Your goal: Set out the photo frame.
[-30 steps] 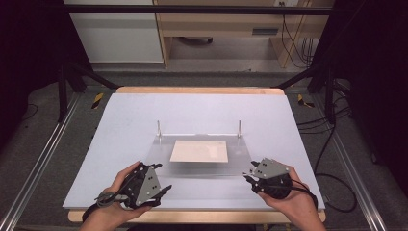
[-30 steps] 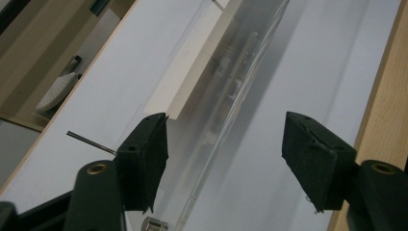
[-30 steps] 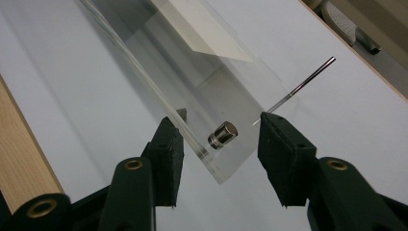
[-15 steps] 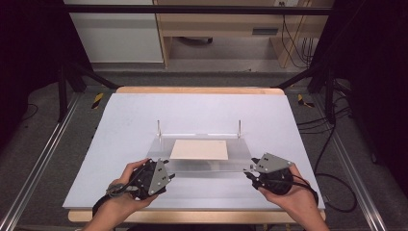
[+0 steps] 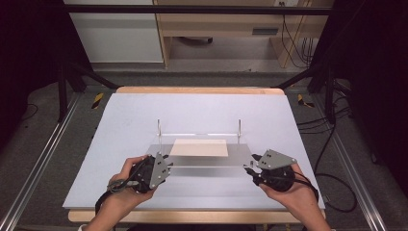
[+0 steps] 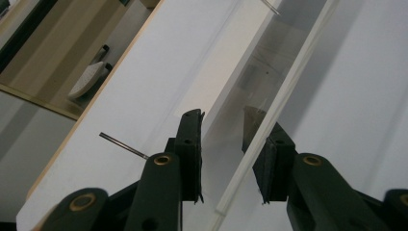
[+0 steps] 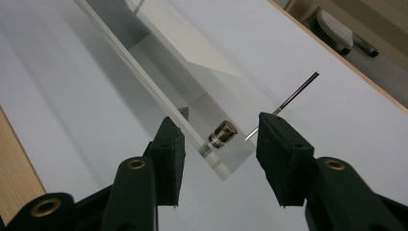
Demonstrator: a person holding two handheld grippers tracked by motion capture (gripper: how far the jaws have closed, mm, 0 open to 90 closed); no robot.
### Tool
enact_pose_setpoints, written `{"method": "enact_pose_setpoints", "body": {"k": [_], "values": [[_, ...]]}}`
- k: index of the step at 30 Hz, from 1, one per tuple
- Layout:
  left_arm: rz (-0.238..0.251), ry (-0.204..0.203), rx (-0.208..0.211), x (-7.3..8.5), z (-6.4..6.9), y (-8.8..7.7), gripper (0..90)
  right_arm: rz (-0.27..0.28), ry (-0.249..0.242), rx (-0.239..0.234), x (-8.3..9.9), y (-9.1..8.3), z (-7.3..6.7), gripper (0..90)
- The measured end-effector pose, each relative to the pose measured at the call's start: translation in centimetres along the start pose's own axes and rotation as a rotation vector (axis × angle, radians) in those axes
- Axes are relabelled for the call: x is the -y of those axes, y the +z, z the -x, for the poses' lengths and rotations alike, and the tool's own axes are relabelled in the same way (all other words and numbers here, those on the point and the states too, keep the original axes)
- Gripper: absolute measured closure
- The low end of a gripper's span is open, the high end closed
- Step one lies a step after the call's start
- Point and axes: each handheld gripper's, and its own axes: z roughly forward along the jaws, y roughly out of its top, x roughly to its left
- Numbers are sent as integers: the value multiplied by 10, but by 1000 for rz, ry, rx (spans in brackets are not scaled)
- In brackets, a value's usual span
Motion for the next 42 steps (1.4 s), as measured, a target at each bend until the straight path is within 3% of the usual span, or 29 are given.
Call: {"method": "enact_pose_setpoints", "body": {"k": [4,15,19,25,30,36,42], "values": [[-3,2,6,0,-1,0,658,22,29,-6,4,1,2,497],[-1,-10,11,-3,-6,-1,663,49,5,22,4,3,3,446],[8,-29,15,-7,-14,-4,676,38,-25,24,0,6,2,457],[3,-34,28,-12,-21,-4,687,55,-12,31,-7,7,9,499],[-13,-45,61,-18,-33,-4,689,65,-30,18,-19,7,12,587],[-23,-54,84,-23,-43,-4,691,56,-48,14,-29,10,15,595],[-30,-66,117,-28,-55,-3,693,73,-30,10,-33,11,21,585]]}}
